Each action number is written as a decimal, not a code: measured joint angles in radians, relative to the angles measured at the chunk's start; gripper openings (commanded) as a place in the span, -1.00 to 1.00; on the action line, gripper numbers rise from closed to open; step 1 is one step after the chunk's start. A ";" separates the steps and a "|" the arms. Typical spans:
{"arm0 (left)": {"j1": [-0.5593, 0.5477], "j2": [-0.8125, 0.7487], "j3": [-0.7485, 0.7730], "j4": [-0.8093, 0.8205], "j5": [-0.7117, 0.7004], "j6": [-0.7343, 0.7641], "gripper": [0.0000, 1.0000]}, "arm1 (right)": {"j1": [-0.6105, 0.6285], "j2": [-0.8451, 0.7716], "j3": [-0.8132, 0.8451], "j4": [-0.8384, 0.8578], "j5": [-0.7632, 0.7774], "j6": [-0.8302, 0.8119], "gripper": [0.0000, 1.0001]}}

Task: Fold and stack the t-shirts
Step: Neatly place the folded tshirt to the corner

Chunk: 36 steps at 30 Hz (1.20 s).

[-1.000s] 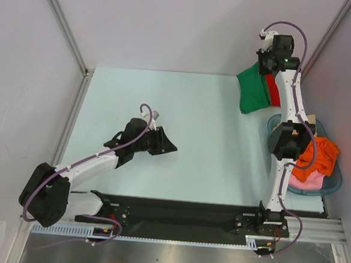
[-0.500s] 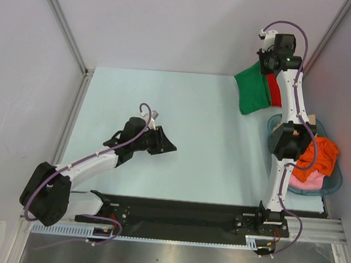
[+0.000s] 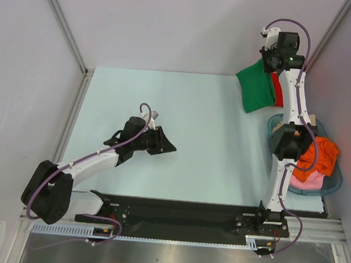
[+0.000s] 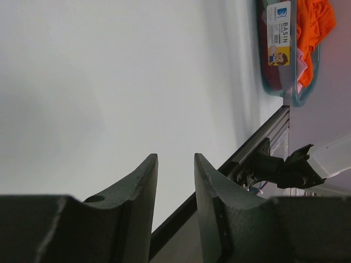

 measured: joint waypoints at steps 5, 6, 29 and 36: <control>0.003 0.016 0.000 0.001 0.008 0.000 -0.25 | -0.031 0.000 0.008 0.013 0.007 -0.005 -1.00; 0.003 0.018 0.000 0.002 0.010 0.000 -0.25 | -0.037 0.000 0.011 0.016 0.008 -0.005 -1.00; 0.016 0.051 0.000 0.024 0.046 -0.007 -0.25 | -0.023 0.005 0.028 0.126 0.000 0.013 -1.00; 0.016 0.051 0.000 0.040 0.055 -0.009 -0.26 | 0.006 -0.007 0.028 0.126 0.000 0.014 -1.00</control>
